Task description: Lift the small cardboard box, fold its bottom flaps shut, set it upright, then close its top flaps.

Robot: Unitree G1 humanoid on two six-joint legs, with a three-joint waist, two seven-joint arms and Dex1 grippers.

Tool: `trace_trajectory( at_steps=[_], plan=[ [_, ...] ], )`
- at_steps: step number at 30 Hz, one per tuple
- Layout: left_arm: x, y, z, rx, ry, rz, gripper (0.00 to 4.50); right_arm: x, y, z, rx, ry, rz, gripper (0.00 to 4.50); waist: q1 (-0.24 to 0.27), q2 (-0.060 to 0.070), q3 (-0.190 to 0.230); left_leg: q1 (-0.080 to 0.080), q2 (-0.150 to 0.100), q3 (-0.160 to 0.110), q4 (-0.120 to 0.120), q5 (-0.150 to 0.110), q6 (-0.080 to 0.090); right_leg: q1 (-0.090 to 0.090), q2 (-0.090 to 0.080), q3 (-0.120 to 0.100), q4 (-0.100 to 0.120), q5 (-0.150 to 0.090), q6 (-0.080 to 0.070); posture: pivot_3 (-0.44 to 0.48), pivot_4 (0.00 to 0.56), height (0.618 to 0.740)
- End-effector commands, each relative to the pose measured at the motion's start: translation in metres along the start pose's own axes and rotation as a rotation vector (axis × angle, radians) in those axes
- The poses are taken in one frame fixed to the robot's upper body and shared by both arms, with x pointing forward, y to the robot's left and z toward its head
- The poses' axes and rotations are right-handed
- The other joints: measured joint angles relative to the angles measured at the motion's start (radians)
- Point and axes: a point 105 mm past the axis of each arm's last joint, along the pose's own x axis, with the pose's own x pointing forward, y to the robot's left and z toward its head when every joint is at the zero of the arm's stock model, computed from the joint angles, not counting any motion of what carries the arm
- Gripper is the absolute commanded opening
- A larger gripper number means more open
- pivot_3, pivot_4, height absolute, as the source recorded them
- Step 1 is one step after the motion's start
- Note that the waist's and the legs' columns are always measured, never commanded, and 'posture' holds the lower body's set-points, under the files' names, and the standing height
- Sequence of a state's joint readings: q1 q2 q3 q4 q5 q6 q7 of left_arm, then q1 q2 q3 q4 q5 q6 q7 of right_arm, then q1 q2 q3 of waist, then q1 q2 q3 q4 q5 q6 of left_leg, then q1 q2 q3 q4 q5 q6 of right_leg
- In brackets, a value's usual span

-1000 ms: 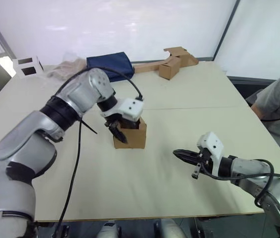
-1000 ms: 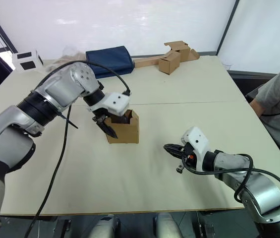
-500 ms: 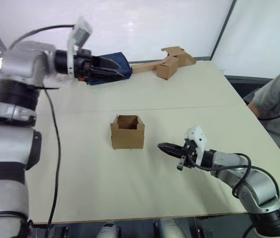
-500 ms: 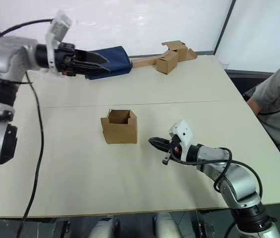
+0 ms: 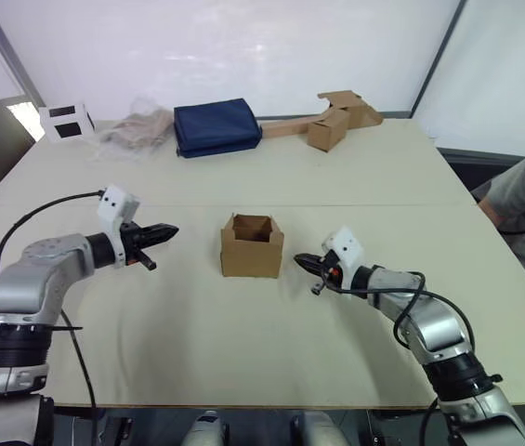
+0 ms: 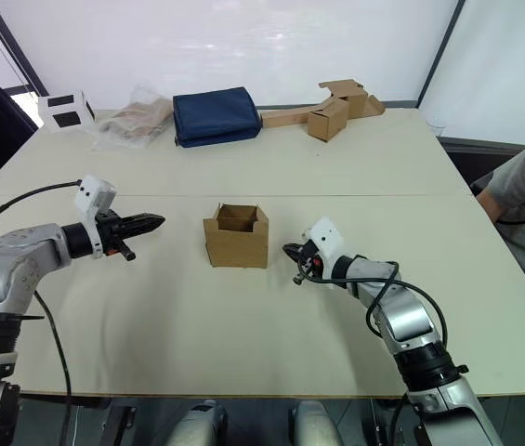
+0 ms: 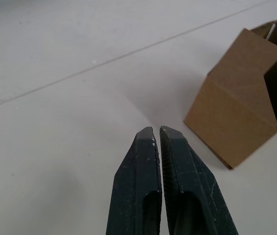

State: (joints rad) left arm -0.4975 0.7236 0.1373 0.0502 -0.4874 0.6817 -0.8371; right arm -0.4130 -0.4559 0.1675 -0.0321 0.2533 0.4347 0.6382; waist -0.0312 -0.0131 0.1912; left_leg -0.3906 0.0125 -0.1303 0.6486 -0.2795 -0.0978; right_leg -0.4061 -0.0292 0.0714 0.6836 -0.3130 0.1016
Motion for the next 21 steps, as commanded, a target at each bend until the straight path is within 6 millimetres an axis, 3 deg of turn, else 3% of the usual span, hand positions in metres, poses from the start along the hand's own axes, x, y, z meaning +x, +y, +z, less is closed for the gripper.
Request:
trace_trajectory(
  at_steps=[1, 7, 13, 21],
  plan=[
    [0.023, -0.018, -0.019, 0.031, 0.005, -0.043, 0.10, 0.016, 0.011, 0.012, -0.063, -0.029, 0.043, 0.00, -0.007, 0.002, -0.001, 0.000, 0.000, 0.000, 0.000, 0.000, 0.000, 0.000, 0.000, 0.000, 0.000, 0.000, 0.000, 0.000, 0.150, 0.740],
    [0.045, -0.037, -0.037, 0.072, 0.035, -0.110, 0.10, 0.026, 0.012, 0.014, -0.077, -0.038, 0.037, 0.00, -0.018, 0.001, -0.001, 0.000, 0.000, 0.000, -0.001, 0.000, -0.001, -0.001, 0.000, 0.000, 0.000, 0.000, 0.000, 0.000, 0.150, 0.740],
    [0.054, -0.047, -0.048, 0.096, 0.061, -0.157, 0.10, 0.034, 0.020, 0.013, -0.076, -0.040, 0.063, 0.00, -0.020, 0.001, -0.001, 0.000, 0.000, 0.000, -0.001, 0.000, -0.001, -0.001, 0.000, 0.000, 0.000, 0.000, 0.000, 0.000, 0.150, 0.740],
    [0.058, -0.075, -0.054, 0.084, 0.061, -0.275, 0.10, 0.017, 0.027, 0.007, -0.058, -0.014, 0.073, 0.00, -0.013, 0.002, -0.001, 0.000, 0.000, 0.000, -0.001, 0.000, 0.000, 0.000, 0.000, 0.000, 0.000, 0.000, 0.000, 0.000, 0.150, 0.740]
  ],
)
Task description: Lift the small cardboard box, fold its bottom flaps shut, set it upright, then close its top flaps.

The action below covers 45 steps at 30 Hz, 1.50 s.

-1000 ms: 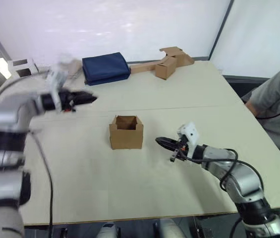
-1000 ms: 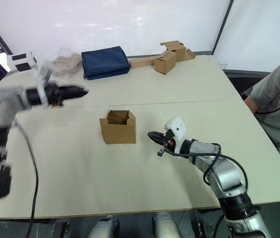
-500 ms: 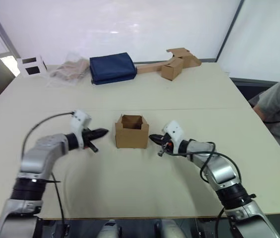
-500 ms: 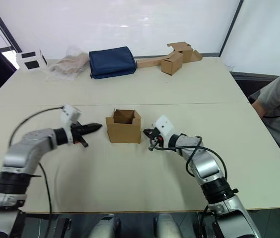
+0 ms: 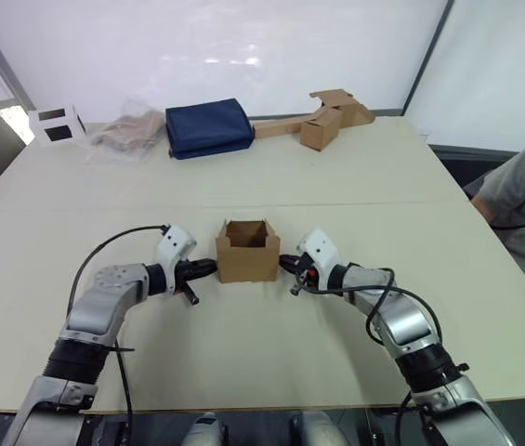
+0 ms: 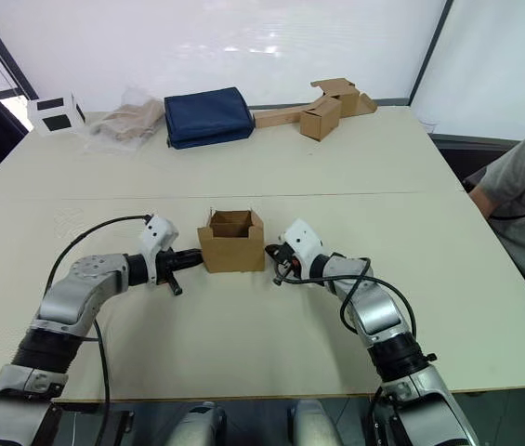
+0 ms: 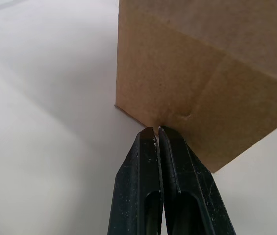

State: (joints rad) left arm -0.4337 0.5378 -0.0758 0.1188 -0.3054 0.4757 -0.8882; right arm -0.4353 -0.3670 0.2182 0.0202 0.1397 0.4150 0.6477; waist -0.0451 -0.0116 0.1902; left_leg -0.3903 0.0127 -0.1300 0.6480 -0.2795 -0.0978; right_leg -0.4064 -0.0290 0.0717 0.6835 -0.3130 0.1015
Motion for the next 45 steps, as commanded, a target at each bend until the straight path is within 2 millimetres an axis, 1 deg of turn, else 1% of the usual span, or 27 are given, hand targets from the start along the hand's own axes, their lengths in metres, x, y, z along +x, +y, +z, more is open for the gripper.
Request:
trace_trajectory(
  at_steps=[1, 4, 7, 11, 14, 16, 19, 20, 22, 23, 26, 29, 30, 32, 33, 35, 37, 39, 41, 45],
  plan=[
    [0.009, -0.021, 0.011, 0.026, -0.033, -0.090, 0.10, -0.007, 0.009, 0.013, -0.025, -0.038, 0.033, 0.00, 0.001, 0.000, 0.000, 0.000, 0.000, 0.000, 0.000, 0.000, 0.000, 0.000, 0.000, 0.000, 0.000, 0.000, 0.000, 0.000, 0.150, 0.740],
    [0.012, -0.032, 0.010, 0.044, -0.026, -0.128, 0.10, -0.024, 0.007, 0.006, -0.015, -0.004, 0.006, 0.00, 0.002, 0.000, 0.000, 0.000, 0.000, 0.000, 0.000, 0.000, 0.000, 0.001, 0.000, 0.000, 0.000, 0.000, 0.000, 0.000, 0.150, 0.740],
    [0.014, -0.036, 0.010, 0.041, -0.028, -0.133, 0.10, -0.036, 0.007, 0.002, -0.009, 0.021, -0.010, 0.00, 0.001, 0.000, 0.000, 0.000, 0.000, 0.000, 0.000, 0.000, 0.001, 0.001, 0.000, 0.000, 0.000, 0.000, 0.000, 0.000, 0.150, 0.740],
    [0.018, -0.048, 0.007, 0.061, -0.010, -0.185, 0.10, -0.042, 0.012, 0.003, 0.010, 0.028, -0.011, 0.00, -0.001, 0.000, 0.000, 0.001, 0.000, 0.000, 0.000, -0.001, 0.001, 0.001, 0.001, 0.000, 0.000, 0.000, 0.000, 0.000, 0.150, 0.740],
    [0.019, -0.051, 0.007, 0.067, -0.005, -0.202, 0.10, -0.043, 0.014, 0.003, 0.005, 0.034, -0.011, 0.00, 0.000, 0.000, 0.000, 0.001, 0.000, 0.000, 0.000, -0.001, 0.001, 0.001, 0.000, 0.000, 0.000, 0.000, 0.000, 0.000, 0.150, 0.740],
    [0.019, -0.050, 0.007, 0.068, -0.003, -0.202, 0.10, -0.044, 0.013, 0.002, 0.003, 0.041, -0.019, 0.00, 0.000, 0.000, 0.000, 0.001, 0.000, 0.000, 0.000, -0.001, 0.001, 0.001, 0.000, 0.000, 0.000, 0.000, 0.000, 0.000, 0.150, 0.740],
    [0.008, -0.029, 0.013, 0.084, -0.007, -0.117, 0.10, -0.050, 0.013, -0.005, -0.026, 0.099, -0.017, 0.00, 0.001, 0.000, 0.000, 0.001, 0.000, 0.000, 0.000, -0.001, 0.001, 0.001, 0.000, 0.000, 0.000, 0.000, 0.000, 0.000, 0.150, 0.740],
    [0.005, -0.024, 0.016, 0.088, -0.010, -0.097, 0.10, -0.052, 0.013, -0.007, -0.039, 0.122, -0.012, 0.00, 0.001, 0.000, 0.000, 0.001, 0.000, 0.000, 0.000, -0.001, 0.001, 0.001, 0.000, 0.000, 0.000, 0.000, 0.000, 0.000, 0.150, 0.740],
    [-0.007, -0.016, 0.024, 0.089, -0.015, -0.077, 0.10, -0.058, 0.013, -0.006, -0.054, 0.135, -0.004, 0.00, 0.001, 0.000, 0.000, 0.001, 0.000, 0.000, 0.000, -0.001, 0.001, 0.001, 0.000, 0.000, 0.000, 0.000, 0.000, 0.000, 0.150, 0.740],
    [-0.015, -0.012, 0.029, 0.093, -0.018, -0.074, 0.10, -0.062, 0.013, -0.002, -0.054, 0.131, -0.001, 0.00, 0.001, 0.000, 0.000, 0.001, 0.000, 0.000, 0.000, -0.001, 0.001, 0.001, 0.000, 0.000, 0.000, 0.000, 0.000, 0.000, 0.150, 0.740],
    [-0.029, -0.002, 0.042, 0.109, -0.021, -0.060, 0.10, -0.071, 0.013, 0.003, -0.070, 0.135, 0.025, 0.00, 0.000, 0.000, 0.000, 0.001, 0.000, 0.000, 0.000, -0.001, 0.002, 0.001, 0.001, 0.000, 0.000, 0.000, 0.000, 0.000, 0.150, 0.740],
    [-0.037, -0.006, 0.050, 0.111, -0.020, -0.116, 0.10, -0.079, 0.008, 0.006, -0.100, 0.155, 0.034, 0.00, 0.002, 0.000, 0.000, 0.001, 0.000, 0.000, 0.000, -0.001, 0.002, 0.002, 0.000, 0.000, -0.001, 0.000, 0.000, 0.000, 0.150, 0.740],
    [-0.039, -0.010, 0.058, 0.113, -0.035, -0.153, 0.10, -0.083, -0.003, 0.012, -0.122, 0.152, 0.015, 0.00, 0.002, 0.000, 0.000, 0.001, 0.000, 0.000, 0.000, -0.001, 0.002, 0.002, 0.000, 0.000, -0.001, 0.000, 0.000, 0.000, 0.150, 0.740],
    [-0.037, -0.018, 0.074, 0.132, -0.069, -0.213, 0.10, -0.088, -0.021, 0.033, -0.134, 0.085, -0.012, 0.00, 0.002, 0.000, 0.000, 0.000, 0.000, 0.000, 0.000, -0.001, 0.002, 0.002, 0.000, 0.000, -0.001, 0.000, 0.000, 0.000, 0.150, 0.740],
    [-0.036, -0.021, 0.079, 0.139, -0.079, -0.233, 0.10, -0.089, -0.026, 0.041, -0.127, 0.051, -0.018, 0.00, 0.001, -0.001, 0.001, 0.000, 0.000, 0.000, 0.001, -0.001, 0.002, 0.002, 0.000, 0.000, -0.001, 0.000, 0.000, 0.000, 0.150, 0.740],
    [-0.031, -0.026, 0.082, 0.146, -0.086, -0.256, 0.10, -0.087, -0.030, 0.056, -0.113, -0.014, -0.005, 0.00, 0.001, -0.001, 0.001, 0.001, 0.000, 0.000, 0.001, -0.001, 0.002, 0.002, 0.000, 0.000, -0.001, 0.000, 0.000, 0.000, 0.150, 0.740],
    [-0.026, -0.028, 0.082, 0.158, -0.088, -0.261, 0.10, -0.080, -0.033, 0.066, -0.124, -0.044, -0.011, 0.00, -0.002, 0.000, 0.000, 0.001, 0.001, 0.000, 0.000, -0.001, 0.002, 0.002, 0.001, 0.000, -0.001, 0.000, 0.000, 0.000, 0.150, 0.740],
    [-0.021, -0.029, 0.080, 0.156, -0.098, -0.262, 0.10, -0.071, -0.030, 0.069, -0.135, -0.054, 0.003, 0.00, -0.004, 0.000, 0.000, 0.001, 0.001, 0.000, 0.000, -0.001, 0.002, 0.002, 0.001, 0.000, -0.001, 0.000, 0.000, 0.000, 0.150, 0.740],
    [-0.016, -0.031, 0.079, 0.155, -0.104, -0.269, 0.10, -0.064, -0.024, 0.068, -0.146, -0.050, 0.032, 0.00, -0.002, 0.000, 0.000, 0.001, 0.001, 0.000, 0.000, -0.001, 0.002, 0.002, 0.001, 0.000, -0.001, 0.000, 0.000, 0.000, 0.150, 0.740],
    [-0.011, -0.038, 0.077, 0.162, -0.112, -0.286, 0.10, -0.059, -0.018, 0.066, -0.150, -0.049, 0.064, 0.00, 0.001, 0.000, 0.000, 0.001, 0.000, 0.000, 0.000, -0.001, 0.002, 0.002, 0.001, 0.000, -0.001, 0.000, 0.000, 0.000, 0.150, 0.740]
  ],
)
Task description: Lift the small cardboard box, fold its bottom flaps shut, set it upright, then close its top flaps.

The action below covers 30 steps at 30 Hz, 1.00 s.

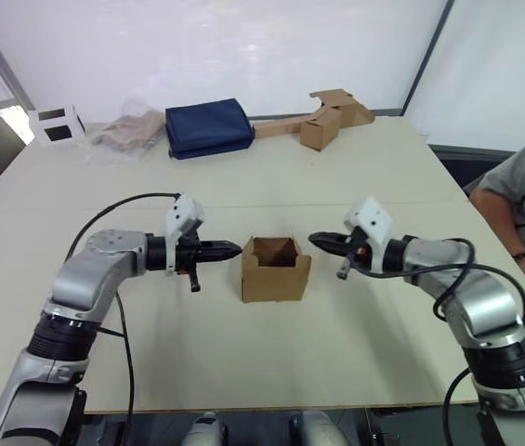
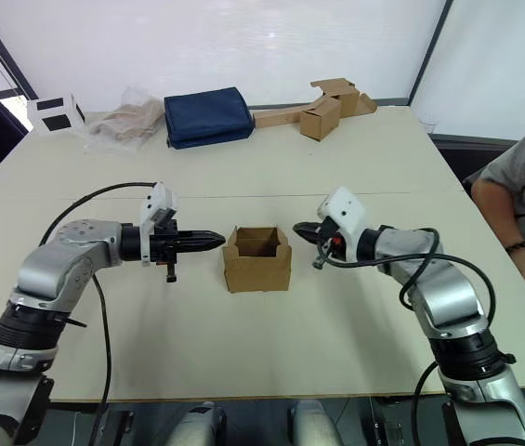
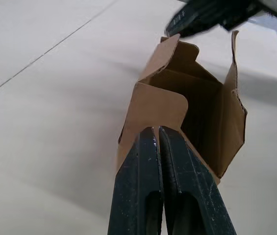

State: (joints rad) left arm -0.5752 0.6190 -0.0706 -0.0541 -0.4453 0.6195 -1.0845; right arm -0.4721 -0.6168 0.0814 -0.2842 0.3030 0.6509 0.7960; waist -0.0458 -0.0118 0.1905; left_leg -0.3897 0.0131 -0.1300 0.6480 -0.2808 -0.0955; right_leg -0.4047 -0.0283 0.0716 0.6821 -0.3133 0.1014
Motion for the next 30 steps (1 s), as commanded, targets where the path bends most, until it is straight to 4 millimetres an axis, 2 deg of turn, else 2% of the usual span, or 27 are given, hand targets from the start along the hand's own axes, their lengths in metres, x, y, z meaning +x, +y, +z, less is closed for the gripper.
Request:
trace_trajectory(
  at_steps=[1, 7, 15, 22, 30],
  plan=[
    [0.005, -0.004, 0.004, 0.038, -0.016, -0.011, 0.10, 0.000, 0.002, 0.011, -0.043, -0.038, 0.011, 0.00, 0.002, 0.000, 0.000, 0.000, 0.000, 0.000, 0.000, 0.000, 0.000, 0.000, 0.000, 0.000, 0.000, 0.000, 0.000, 0.000, 0.150, 0.740],
    [0.016, -0.007, -0.005, 0.049, -0.011, -0.016, 0.10, 0.003, 0.014, 0.013, -0.038, -0.046, 0.083, 0.00, 0.001, 0.000, 0.000, 0.000, 0.000, 0.000, 0.000, 0.000, 0.000, 0.000, 0.000, 0.000, 0.000, 0.000, 0.000, 0.000, 0.150, 0.740],
    [0.022, -0.007, -0.007, 0.050, -0.025, -0.016, 0.10, 0.001, 0.016, 0.015, -0.040, -0.041, 0.103, 0.00, 0.001, 0.000, 0.000, 0.000, 0.000, 0.000, 0.000, 0.000, 0.000, 0.000, 0.000, 0.000, 0.000, 0.000, 0.000, 0.000, 0.150, 0.740],
    [0.030, -0.009, -0.011, 0.050, -0.026, -0.018, 0.10, 0.015, 0.027, 0.007, -0.051, -0.006, 0.178, 0.00, 0.001, 0.000, 0.000, 0.000, 0.000, 0.000, 0.000, 0.000, 0.000, 0.000, 0.000, 0.000, 0.000, 0.000, 0.000, 0.000, 0.150, 0.740],
    [0.031, -0.009, -0.014, 0.047, -0.023, -0.010, 0.10, 0.021, 0.024, 0.002, -0.081, 0.026, 0.191, 0.00, 0.001, 0.000, 0.000, 0.000, 0.000, 0.000, 0.000, 0.000, 0.000, 0.000, 0.000, 0.000, 0.000, 0.000, 0.000, 0.000, 0.150, 0.740]
  ],
)
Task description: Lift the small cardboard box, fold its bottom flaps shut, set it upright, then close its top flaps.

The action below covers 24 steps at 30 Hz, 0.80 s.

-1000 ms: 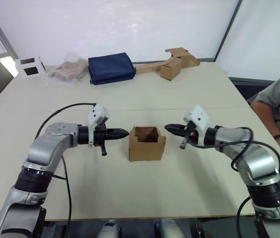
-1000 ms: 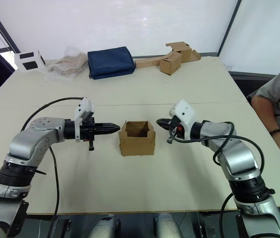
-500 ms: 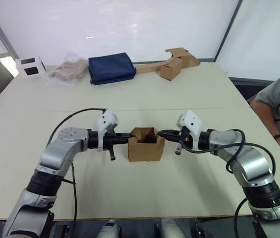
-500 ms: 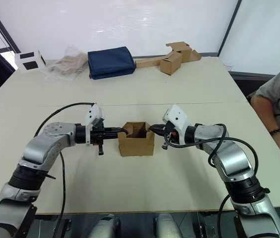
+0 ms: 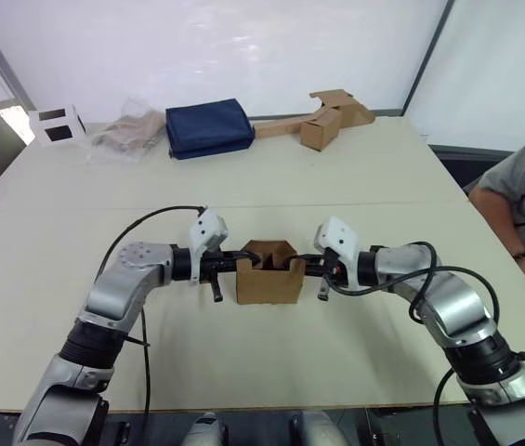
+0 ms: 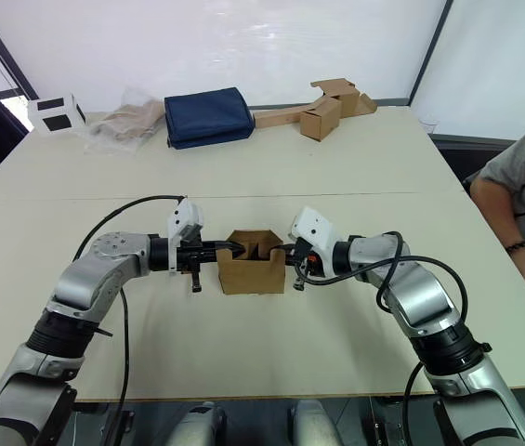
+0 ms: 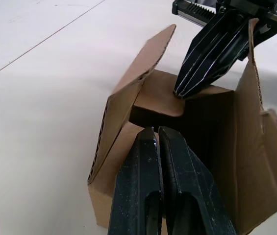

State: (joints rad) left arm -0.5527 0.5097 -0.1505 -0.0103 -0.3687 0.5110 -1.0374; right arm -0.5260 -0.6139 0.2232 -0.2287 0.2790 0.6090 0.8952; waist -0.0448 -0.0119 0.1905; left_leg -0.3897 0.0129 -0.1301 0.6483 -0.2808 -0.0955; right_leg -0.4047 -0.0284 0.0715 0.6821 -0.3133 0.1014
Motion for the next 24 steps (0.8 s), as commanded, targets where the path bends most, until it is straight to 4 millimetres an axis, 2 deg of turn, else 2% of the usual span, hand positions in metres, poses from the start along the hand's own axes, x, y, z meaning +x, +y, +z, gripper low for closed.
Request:
trace_trajectory(
  at_steps=[1, 5, 9, 13, 17, 20, 24],
  plan=[
    [-0.001, 0.000, 0.003, 0.023, -0.007, 0.011, 0.10, 0.000, -0.004, 0.007, -0.040, -0.015, -0.005, 0.00, 0.001, 0.000, 0.000, 0.000, 0.000, 0.000, 0.000, 0.000, 0.000, 0.000, 0.000, 0.000, 0.000, 0.000, 0.000, 0.000, 0.150, 0.740],
    [-0.007, 0.004, 0.007, 0.013, -0.012, 0.020, 0.10, -0.001, -0.007, 0.009, -0.042, -0.022, -0.016, 0.00, 0.000, 0.000, 0.000, 0.000, 0.000, 0.000, 0.000, 0.000, 0.000, 0.000, 0.000, 0.000, 0.000, 0.000, 0.000, 0.000, 0.150, 0.740],
    [-0.017, 0.009, 0.023, -0.028, -0.055, 0.015, 0.10, -0.005, -0.010, 0.017, -0.025, -0.067, -0.022, 0.00, 0.000, 0.000, 0.000, 0.000, 0.000, 0.000, 0.000, 0.000, 0.000, 0.000, 0.000, 0.000, 0.000, 0.000, 0.000, 0.000, 0.150, 0.740],
    [-0.027, 0.017, 0.041, -0.026, -0.074, 0.009, 0.10, -0.017, -0.012, 0.035, -0.003, -0.151, -0.018, 0.00, 0.001, 0.000, 0.000, -0.001, 0.000, -0.001, 0.000, 0.000, 0.000, 0.000, 0.000, -0.001, 0.000, 0.000, 0.000, 0.000, 0.150, 0.740],
    [-0.034, 0.037, 0.056, -0.003, -0.088, 0.058, 0.10, -0.032, -0.015, 0.057, 0.018, -0.254, -0.034, 0.00, 0.000, 0.000, 0.000, -0.001, 0.000, 0.000, 0.000, 0.000, 0.000, 0.000, 0.000, -0.001, 0.000, 0.000, 0.000, 0.000, 0.150, 0.740],
    [-0.038, 0.054, 0.052, 0.015, -0.067, 0.115, 0.10, -0.045, -0.011, 0.069, 0.033, -0.298, -0.020, 0.00, 0.000, 0.000, 0.000, 0.000, 0.000, -0.001, 0.000, 0.000, 0.000, 0.000, 0.000, -0.001, 0.000, 0.000, 0.000, 0.000, 0.150, 0.740],
    [-0.033, 0.064, 0.028, 0.005, -0.010, 0.132, 0.10, -0.045, 0.017, 0.079, 0.027, -0.299, 0.068, 0.00, -0.001, 0.000, 0.000, 0.000, 0.000, -0.001, 0.000, 0.000, 0.000, 0.000, 0.000, -0.001, 0.000, 0.000, 0.000, 0.000, 0.150, 0.740]
  ],
)
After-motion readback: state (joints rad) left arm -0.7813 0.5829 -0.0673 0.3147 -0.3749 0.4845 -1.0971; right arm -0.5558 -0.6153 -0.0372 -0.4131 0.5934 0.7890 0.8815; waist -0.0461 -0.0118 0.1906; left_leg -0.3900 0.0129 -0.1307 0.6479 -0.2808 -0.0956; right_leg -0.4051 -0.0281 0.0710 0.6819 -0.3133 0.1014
